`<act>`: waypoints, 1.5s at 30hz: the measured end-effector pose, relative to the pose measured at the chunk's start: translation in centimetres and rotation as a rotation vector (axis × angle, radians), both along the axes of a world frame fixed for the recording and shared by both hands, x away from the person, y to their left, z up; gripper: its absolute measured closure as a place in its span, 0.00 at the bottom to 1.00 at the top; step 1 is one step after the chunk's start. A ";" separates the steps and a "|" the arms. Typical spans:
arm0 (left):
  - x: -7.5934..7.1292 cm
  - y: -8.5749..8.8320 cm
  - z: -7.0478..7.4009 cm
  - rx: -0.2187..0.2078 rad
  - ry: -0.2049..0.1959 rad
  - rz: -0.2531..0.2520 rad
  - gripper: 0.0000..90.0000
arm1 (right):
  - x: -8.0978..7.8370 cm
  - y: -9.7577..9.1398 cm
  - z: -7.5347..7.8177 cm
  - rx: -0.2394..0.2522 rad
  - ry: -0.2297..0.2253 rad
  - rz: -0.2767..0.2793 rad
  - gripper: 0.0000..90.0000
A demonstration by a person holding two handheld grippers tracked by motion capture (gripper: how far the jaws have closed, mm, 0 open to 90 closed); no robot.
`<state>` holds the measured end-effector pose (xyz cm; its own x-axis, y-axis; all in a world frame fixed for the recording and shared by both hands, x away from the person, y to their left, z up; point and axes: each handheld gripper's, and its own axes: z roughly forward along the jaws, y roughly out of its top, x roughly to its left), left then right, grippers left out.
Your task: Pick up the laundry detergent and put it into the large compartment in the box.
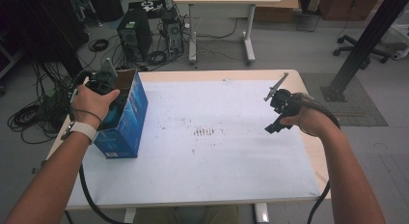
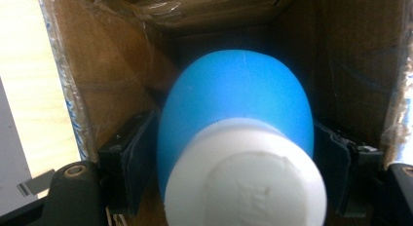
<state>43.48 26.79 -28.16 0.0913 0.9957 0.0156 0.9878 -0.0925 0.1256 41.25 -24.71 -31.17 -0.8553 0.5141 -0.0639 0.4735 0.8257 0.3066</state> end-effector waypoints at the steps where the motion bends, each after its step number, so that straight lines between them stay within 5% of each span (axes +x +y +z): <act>1: 0.0 0.0 0.0 -0.001 0.002 -0.002 0.27 | 0.0 0.0 0.0 0.001 -0.001 0.000 0.15; 35: -0.5 0.3 1.3 -0.039 -0.024 -0.021 0.25 | -0.4 -0.1 0.0 0.011 -0.003 -0.001 0.15; 45: -0.7 0.4 2.2 -0.057 -0.018 -0.023 0.18 | -0.5 -0.1 0.1 0.011 -0.002 0.000 0.15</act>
<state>42.75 27.18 -25.98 0.1140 0.9927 -0.0388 0.9830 -0.1070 0.1489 40.76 -24.80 -31.11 -0.8552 0.5148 -0.0596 0.4729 0.8223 0.3164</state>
